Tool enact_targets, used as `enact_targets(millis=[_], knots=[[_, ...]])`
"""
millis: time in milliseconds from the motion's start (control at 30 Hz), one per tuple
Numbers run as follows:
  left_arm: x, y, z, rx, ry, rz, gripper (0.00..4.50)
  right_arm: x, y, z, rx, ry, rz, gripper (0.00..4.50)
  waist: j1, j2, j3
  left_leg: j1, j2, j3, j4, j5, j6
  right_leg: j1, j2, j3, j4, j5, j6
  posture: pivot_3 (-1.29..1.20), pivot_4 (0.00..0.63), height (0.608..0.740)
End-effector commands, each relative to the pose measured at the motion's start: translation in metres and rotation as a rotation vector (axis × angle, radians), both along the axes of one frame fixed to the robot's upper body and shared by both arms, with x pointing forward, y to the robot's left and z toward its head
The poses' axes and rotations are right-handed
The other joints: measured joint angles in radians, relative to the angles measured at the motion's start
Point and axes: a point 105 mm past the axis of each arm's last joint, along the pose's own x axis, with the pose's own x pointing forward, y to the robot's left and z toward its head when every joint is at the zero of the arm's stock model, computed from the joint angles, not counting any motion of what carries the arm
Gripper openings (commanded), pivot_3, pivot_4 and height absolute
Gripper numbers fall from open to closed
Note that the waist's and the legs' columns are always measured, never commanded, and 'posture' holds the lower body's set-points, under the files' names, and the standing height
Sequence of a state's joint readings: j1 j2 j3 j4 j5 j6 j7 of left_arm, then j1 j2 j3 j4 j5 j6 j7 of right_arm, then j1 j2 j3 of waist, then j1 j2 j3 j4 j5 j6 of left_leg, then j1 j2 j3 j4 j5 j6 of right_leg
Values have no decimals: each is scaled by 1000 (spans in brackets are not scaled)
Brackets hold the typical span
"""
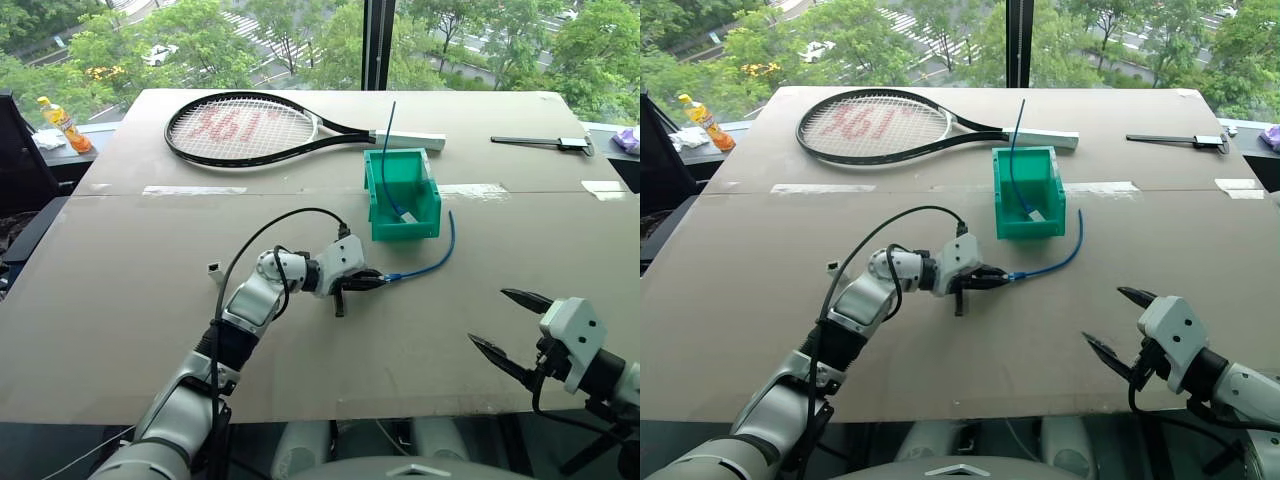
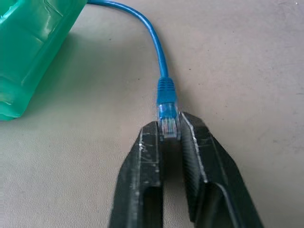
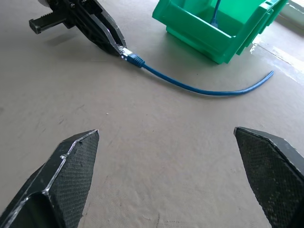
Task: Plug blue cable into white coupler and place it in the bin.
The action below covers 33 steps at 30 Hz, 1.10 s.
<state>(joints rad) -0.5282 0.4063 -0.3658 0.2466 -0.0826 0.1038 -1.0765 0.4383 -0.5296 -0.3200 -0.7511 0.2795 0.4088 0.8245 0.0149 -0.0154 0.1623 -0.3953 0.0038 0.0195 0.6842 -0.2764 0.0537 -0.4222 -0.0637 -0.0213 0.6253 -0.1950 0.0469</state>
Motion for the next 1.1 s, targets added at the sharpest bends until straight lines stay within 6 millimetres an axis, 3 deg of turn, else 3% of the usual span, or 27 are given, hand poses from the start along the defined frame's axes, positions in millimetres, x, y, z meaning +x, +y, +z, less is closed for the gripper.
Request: enact_targets(millis=[33, 133, 233, 467, 500, 533, 567, 800, 1100], knots=[[-13, -6, 2, -11, -36, -87, 54, 0, 13, 5, 107, 24, -15, 4500, 0, 0, 0, 0, 0, 0, 0, 0, 0, 0, 0, 0, 0, 0, 0, 0, 150, 740], [-28, -13, 30, -119, -129, -212, 54, -4, 37, -1, 414, 206, -89, 4500, 0, 0, 0, -1, 1, -1, 0, 0, 0, 0, 0, 0, 0, 2, -4, 0, 150, 740], [-32, -16, 43, -168, -148, -273, 54, -7, 47, -7, 461, 290, -101, 4500, 2, 0, 0, -2, 2, -2, 0, 0, 0, -1, -2, -1, 0, 2, -5, 0, 150, 740], [-19, -27, 78, -254, -366, -249, 54, 21, 58, 19, 678, 254, -181, 4500, 0, 0, 0, -2, 0, -1, 1, 0, 0, -1, -3, -2, 0, 2, -4, 0, 150, 740], [-16, -27, 77, -257, -404, -238, 54, 24, 61, 26, 737, 244, -177, 4500, 0, 0, 0, -2, 0, -1, 0, 0, 0, -1, -2, -2, 0, 2, -4, 0, 150, 740], [-15, -26, 76, -260, -430, -231, 0, 27, 63, 32, 778, 237, -173, 3979, 0, 0, 0, -2, 0, -1, 0, 0, 0, -1, -2, -2, 0, 3, -4, 0, 150, 740], [-14, -26, 75, -263, -459, -226, 0, 31, 65, 37, 815, 231, -175, 3732, 0, 0, 0, -2, 0, -1, 0, 0, 0, -1, -1, -1, 0, 3, -3, 0, 150, 740], [-8, -22, 77, -287, -513, -199, 0, 47, 68, 52, 949, 224, -207, 3732, -1, 0, 0, -2, 0, -1, 0, 0, 0, -1, 0, 0, 0, 5, 0, 0, 150, 740], [-8, -22, 84, -313, -568, -180, 0, 56, 76, 51, 980, 256, -199, 3732, -2, 0, 0, -2, 0, 0, 0, 0, 0, -1, 1, 0, 0, 5, 0, 0, 150, 740]])
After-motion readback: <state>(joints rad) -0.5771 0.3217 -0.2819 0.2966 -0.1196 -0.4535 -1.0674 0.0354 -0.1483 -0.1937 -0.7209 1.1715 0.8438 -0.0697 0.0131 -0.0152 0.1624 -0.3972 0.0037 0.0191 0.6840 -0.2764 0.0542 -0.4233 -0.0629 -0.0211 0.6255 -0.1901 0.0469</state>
